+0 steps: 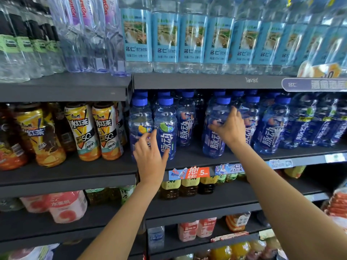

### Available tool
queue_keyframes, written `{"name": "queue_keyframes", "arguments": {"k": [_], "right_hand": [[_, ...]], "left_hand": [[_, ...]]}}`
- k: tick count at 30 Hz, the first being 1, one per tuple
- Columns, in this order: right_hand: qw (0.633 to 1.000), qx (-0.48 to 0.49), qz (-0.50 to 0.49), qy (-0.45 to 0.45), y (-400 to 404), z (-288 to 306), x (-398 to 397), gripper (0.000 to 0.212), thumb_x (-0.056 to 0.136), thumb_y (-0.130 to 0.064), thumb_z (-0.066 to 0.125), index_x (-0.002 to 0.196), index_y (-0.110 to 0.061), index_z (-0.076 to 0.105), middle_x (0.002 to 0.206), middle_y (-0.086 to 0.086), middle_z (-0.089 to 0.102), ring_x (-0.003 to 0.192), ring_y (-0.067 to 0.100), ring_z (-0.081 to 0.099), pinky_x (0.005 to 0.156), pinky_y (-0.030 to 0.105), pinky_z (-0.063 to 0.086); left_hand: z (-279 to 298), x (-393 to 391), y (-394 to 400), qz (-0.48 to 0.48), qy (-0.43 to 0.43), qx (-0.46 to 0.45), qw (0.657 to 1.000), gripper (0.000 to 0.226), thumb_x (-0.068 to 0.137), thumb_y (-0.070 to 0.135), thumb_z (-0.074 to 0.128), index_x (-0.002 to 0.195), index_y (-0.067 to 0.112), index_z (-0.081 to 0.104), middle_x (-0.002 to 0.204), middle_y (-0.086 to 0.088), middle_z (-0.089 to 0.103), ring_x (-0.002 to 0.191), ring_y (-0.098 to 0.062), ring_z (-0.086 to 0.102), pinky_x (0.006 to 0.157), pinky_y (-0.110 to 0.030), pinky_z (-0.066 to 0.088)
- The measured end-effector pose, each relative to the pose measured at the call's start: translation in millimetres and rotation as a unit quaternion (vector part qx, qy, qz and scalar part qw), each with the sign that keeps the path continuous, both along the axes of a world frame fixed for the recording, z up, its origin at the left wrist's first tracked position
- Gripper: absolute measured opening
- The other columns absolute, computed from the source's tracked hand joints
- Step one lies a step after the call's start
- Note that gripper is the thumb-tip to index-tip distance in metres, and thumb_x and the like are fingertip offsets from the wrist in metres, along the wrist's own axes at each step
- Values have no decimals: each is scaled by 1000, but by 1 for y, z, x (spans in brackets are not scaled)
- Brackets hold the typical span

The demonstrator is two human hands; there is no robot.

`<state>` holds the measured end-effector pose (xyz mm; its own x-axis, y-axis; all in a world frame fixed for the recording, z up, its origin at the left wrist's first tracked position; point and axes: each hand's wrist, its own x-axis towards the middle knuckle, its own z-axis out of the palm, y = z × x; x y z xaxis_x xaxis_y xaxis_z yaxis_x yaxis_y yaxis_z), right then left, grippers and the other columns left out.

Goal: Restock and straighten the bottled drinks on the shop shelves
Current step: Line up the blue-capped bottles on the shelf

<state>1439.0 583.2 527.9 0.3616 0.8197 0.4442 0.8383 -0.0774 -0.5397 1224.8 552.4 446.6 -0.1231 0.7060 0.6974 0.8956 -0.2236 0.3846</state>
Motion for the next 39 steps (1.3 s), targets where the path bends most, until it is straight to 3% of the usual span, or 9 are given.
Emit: {"name": "queue_keyframes", "arguments": {"k": [3,7,10,13,16,21,26,30,39], "right_hand": [[998,-2,59,-31,-3,-1,-28,91,73,-41,75,138,-1,25,134,20,40,120,38,45,97,46,43],[992,2,126,-5,0,-8,-63,94,74,-39,75,142,-7,19,138,16,35,117,36,49,91,45,46],[983,-46,160,73,-2,-27,-68,105,73,-32,78,147,-12,6,143,14,37,122,34,48,92,44,44],[979,-68,149,121,-5,-42,-63,89,74,-29,77,140,-6,22,134,15,49,120,33,49,89,40,44],[983,-66,125,118,-5,-44,-63,68,75,-30,76,125,-3,37,124,14,54,113,31,52,84,38,44],[986,-84,103,102,-3,-41,-62,64,77,-31,74,120,-2,37,122,16,52,110,33,52,80,38,43],[984,-102,113,94,-1,-37,-60,68,77,-31,75,122,-1,34,125,18,48,110,34,51,76,36,41],[985,-98,104,96,-4,-39,-64,73,78,-31,73,129,-1,31,130,17,44,117,33,48,86,40,43],[982,-118,100,112,-5,-33,-62,67,78,-30,74,123,-2,33,126,17,47,110,35,52,81,40,45]], "left_hand": [[-1,5,3,41,50,-29,997,80,59,32,85,126,4,51,109,-14,58,91,-31,60,73,-40,50],[3,9,0,29,62,-109,992,76,90,37,56,146,10,14,134,-9,41,109,-23,55,88,-32,45],[1,3,0,21,44,-126,991,75,91,38,53,146,16,7,114,-6,58,89,-23,64,66,-31,48],[2,-1,5,27,55,-155,986,77,92,38,52,145,17,1,90,-4,64,78,-22,65,60,-30,47],[3,-2,10,12,51,-159,986,77,92,38,52,145,16,2,85,-3,63,73,-21,63,57,-28,45],[3,-5,12,-34,47,-132,990,73,91,37,54,145,16,9,81,1,59,66,-17,59,54,-27,42],[5,-22,4,-47,-109,60,991,44,82,21,67,117,3,48,91,-7,51,83,-22,52,75,-42,50],[8,-40,17,-6,-257,-61,965,75,72,32,77,129,1,38,128,-18,46,119,-32,44,99,-43,40],[5,-25,28,19,-246,-111,963,79,70,34,78,129,1,38,129,-18,49,119,-36,46,96,-46,42]]}}
